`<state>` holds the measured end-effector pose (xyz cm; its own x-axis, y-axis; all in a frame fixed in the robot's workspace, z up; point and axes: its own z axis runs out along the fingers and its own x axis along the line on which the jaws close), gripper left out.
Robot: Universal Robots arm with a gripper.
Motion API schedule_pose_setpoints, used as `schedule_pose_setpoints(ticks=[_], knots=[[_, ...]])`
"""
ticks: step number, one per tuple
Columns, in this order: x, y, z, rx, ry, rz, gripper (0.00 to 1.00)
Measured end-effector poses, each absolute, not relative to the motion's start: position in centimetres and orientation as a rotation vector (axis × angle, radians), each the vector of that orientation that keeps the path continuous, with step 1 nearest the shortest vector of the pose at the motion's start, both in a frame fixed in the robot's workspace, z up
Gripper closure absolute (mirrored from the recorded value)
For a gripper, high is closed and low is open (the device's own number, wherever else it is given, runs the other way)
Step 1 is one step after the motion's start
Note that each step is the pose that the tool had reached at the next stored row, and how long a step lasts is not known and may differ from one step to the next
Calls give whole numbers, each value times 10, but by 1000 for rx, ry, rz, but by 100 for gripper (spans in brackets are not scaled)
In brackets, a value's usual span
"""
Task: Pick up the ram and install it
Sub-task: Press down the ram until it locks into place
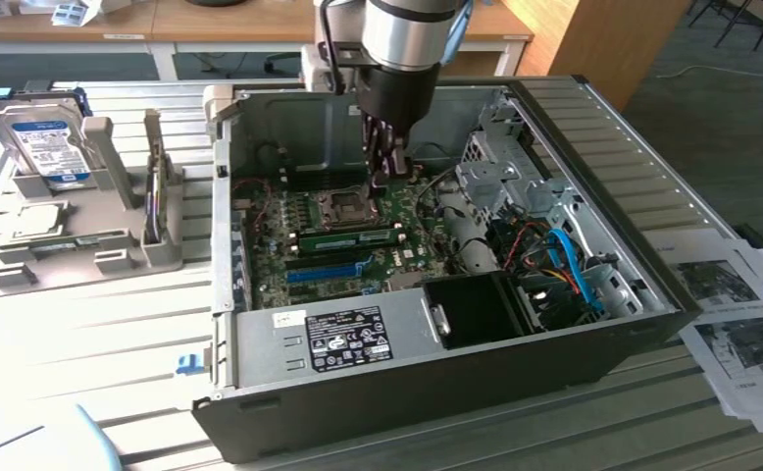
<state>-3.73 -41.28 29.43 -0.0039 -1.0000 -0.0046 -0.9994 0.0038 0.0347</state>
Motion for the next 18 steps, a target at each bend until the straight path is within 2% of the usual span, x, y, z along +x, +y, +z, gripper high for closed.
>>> schedule_pose_setpoints(ticks=[18], knots=[[-37, -413, 272, 2202, -2210, -43, 91]])
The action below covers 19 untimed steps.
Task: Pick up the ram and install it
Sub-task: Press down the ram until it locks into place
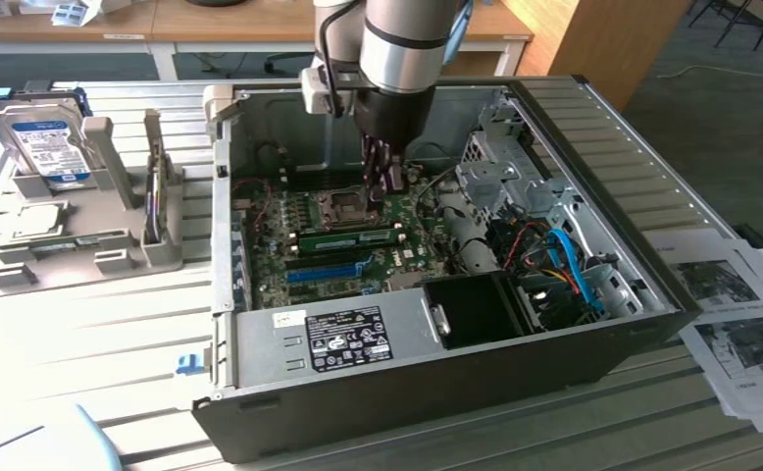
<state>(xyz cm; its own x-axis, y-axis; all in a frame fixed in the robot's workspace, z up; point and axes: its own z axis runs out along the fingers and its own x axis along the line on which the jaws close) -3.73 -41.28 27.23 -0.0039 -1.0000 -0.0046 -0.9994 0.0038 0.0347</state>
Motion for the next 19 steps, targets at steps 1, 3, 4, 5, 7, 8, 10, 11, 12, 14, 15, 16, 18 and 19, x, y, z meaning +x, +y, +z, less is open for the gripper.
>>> schedule_pose_setpoints(ticks=[1, 3, 4, 5, 7, 8, 10, 11, 12, 14, 15, 16, 18, 19], knots=[[-37, -413, 271, 2202, -2210, -43, 91], [-37, -413, 268, 2202, -2210, -43, 91], [-37, -413, 267, 2202, -2211, -43, 91], [-37, -413, 265, 2202, -2211, -43, 91], [-37, -413, 262, 2202, -2210, -43, 91], [-37, -413, 261, 2202, -2210, -43, 91], [-37, -413, 258, 2202, -2211, -43, 91], [-37, -413, 256, 2202, -2210, -43, 91], [-37, -413, 255, 2202, -2210, -43, 91], [-37, -413, 253, 2202, -2210, -43, 91], [-37, -413, 252, 2202, -2210, -43, 91], [-37, -413, 251, 2202, -2210, -43, 91], [-37, -413, 249, 2202, -2210, -43, 91], [-37, -413, 248, 2202, -2210, -43, 91]])
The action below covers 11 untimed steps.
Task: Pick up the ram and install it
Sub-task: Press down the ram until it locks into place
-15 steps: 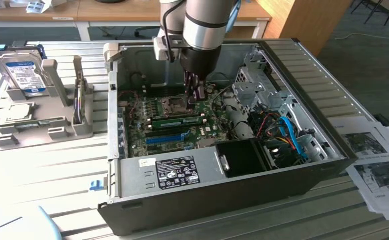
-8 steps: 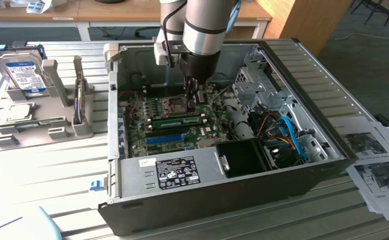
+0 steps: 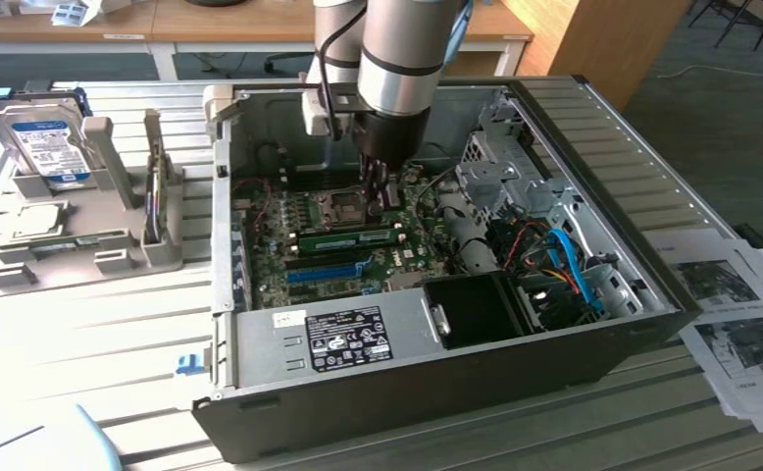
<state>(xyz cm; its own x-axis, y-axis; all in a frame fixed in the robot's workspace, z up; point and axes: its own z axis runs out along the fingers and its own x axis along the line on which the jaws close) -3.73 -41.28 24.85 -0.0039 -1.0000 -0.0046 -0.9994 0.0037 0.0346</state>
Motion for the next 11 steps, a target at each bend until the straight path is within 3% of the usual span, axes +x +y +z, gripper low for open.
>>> schedule_pose_setpoints(ticks=[11], knots=[[-37, -413, 242, 2202, -2210, -43, 91]])
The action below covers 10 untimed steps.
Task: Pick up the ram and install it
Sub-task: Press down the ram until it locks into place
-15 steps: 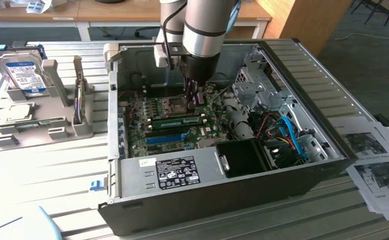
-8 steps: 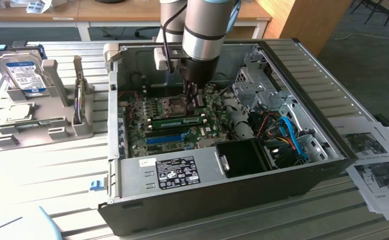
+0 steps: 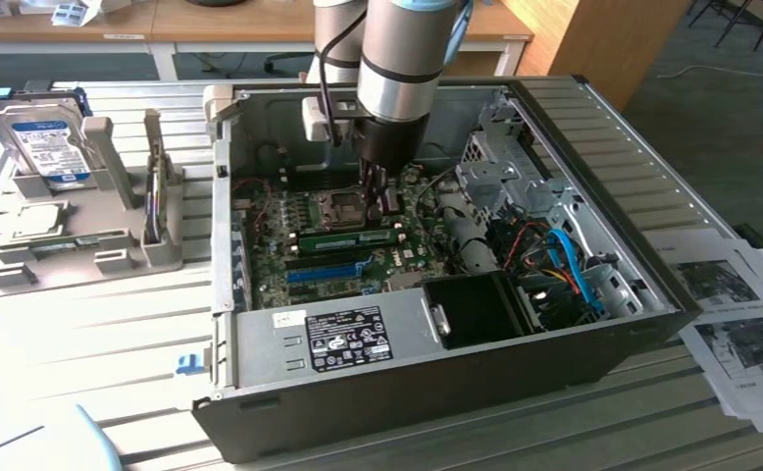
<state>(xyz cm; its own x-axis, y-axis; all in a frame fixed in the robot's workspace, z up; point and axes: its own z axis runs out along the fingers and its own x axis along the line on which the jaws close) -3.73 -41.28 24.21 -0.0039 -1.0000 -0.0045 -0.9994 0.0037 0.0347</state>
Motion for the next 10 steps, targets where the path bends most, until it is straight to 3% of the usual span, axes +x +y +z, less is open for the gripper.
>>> schedule_pose_setpoints(ticks=[10], knots=[[-21, -413, 242, 2202, -2210, -44, 91]])
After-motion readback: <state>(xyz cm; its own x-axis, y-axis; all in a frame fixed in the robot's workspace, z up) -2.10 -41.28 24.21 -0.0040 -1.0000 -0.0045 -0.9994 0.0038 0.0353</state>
